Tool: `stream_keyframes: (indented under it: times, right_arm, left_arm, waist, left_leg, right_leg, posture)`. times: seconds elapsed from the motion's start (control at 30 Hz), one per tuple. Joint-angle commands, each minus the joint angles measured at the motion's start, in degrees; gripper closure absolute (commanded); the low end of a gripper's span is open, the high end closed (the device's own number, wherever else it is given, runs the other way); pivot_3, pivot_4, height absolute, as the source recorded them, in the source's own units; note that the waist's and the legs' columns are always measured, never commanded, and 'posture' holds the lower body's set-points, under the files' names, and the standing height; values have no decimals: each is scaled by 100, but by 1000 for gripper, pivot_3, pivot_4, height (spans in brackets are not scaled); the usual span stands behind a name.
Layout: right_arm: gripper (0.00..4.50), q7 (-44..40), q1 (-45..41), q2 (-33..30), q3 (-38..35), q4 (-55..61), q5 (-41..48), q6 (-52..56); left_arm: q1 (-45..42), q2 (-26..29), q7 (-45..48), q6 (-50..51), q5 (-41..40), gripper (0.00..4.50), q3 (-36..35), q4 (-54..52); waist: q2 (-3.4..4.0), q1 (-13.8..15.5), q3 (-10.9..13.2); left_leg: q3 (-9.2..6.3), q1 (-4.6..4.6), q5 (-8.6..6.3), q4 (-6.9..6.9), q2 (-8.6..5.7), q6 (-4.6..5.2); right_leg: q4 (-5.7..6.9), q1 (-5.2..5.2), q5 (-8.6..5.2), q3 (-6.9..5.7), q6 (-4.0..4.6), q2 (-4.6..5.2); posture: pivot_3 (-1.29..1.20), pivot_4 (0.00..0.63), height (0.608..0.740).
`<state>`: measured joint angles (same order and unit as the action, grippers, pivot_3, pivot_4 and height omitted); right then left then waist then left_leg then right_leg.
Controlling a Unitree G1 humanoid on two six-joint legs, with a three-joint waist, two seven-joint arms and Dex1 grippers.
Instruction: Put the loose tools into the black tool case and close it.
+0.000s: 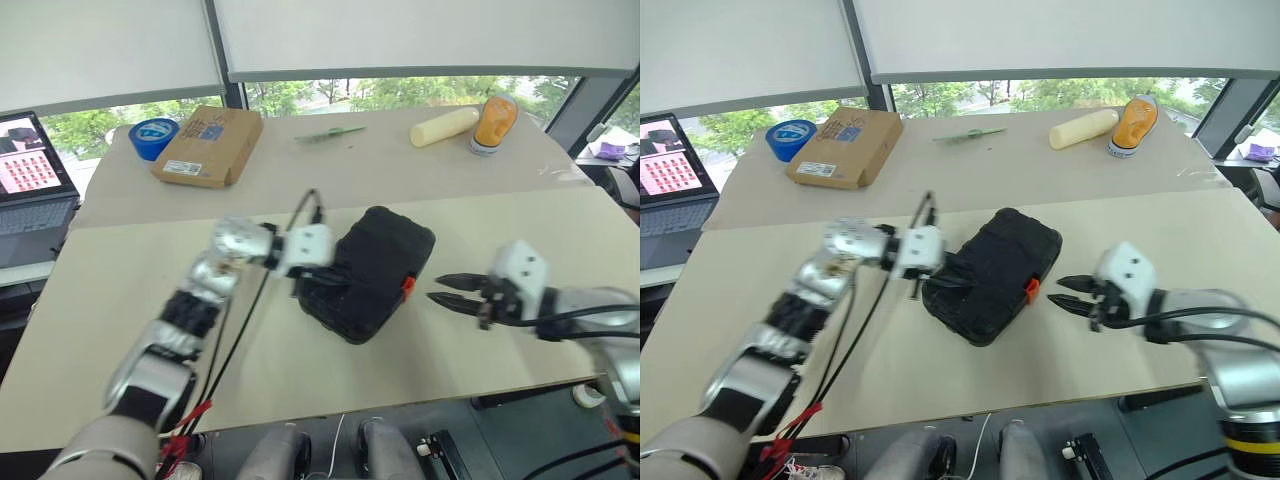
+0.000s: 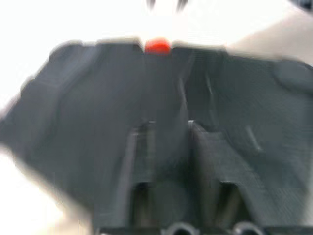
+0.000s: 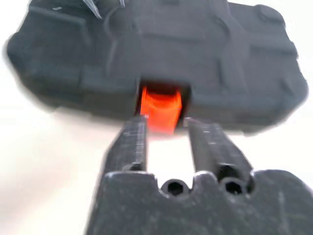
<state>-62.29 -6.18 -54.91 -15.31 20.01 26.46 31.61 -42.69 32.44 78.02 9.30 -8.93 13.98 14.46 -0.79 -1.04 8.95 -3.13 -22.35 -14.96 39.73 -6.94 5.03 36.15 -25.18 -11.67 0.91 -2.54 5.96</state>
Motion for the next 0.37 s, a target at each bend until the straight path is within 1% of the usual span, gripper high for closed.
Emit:
stream_keyframes:
  times: [0.03,0.1,0.13,0.17,0.3,0.33,0.37]
  right_arm:
    - [1363,-886,-19,-511,-817,-163,923,445]
    - [648,-1189,-93,-768,-1057,-524,1176,632]
    - [358,-1341,-123,-891,-1145,-707,1283,720]
    - [14,-1492,-141,-999,-1209,-862,1369,800]
    - [14,-1836,-224,-1230,-1263,-1304,1548,942]
    - [14,-1822,-307,-1228,-1240,-1419,1580,978]
    - [14,-1813,-368,-1222,-1216,-1508,1591,987]
  left_arm:
    - [461,1005,503,1702,-1152,1523,-909,-1064]
    - [875,1672,561,2486,-1682,815,-1495,-1605]
    - [1127,1950,511,2701,-1831,481,-1799,-1831]
    - [1368,2169,461,2846,-1941,42,-2069,-2016]
    - [2178,2573,224,3230,-2308,42,-2882,-2463]
    - [2433,2625,166,3271,-2379,42,-3096,-2573]
    - [2586,2642,108,3295,-2426,42,-3210,-2660]
  waist:
    - [2,-19,3]
    - [3,2,9]
    - [2,20,10]
    - [3,24,15]
    - [8,142,16]
    - [8,164,16]
    - [8,164,16]
  left_leg:
    - [0,2,-1,-4,1,0]
    - [0,1,-14,-2,5,18]
    - [0,2,-16,0,5,21]
    - [-1,5,-17,4,5,22]
    - [-1,20,-24,4,3,19]
    - [1,18,-43,4,2,-14]
    - [1,20,-45,4,2,-19]
  right_leg:
    - [0,-1,0,0,1,0]
    - [-2,-1,-1,-3,2,-3]
    - [-4,4,-1,-5,2,-1]
    - [-7,6,-1,-8,2,-1]
    - [-30,10,-1,-13,2,13]
    - [-33,11,-1,-11,2,27]
    - [-31,11,-1,-12,2,26]
  posture:
    - [0,150,735]
    - [0,150,735]
    - [0,150,735]
    - [0,150,735]
    - [0,150,735]
    - [0,150,735]
    - [0,150,735]
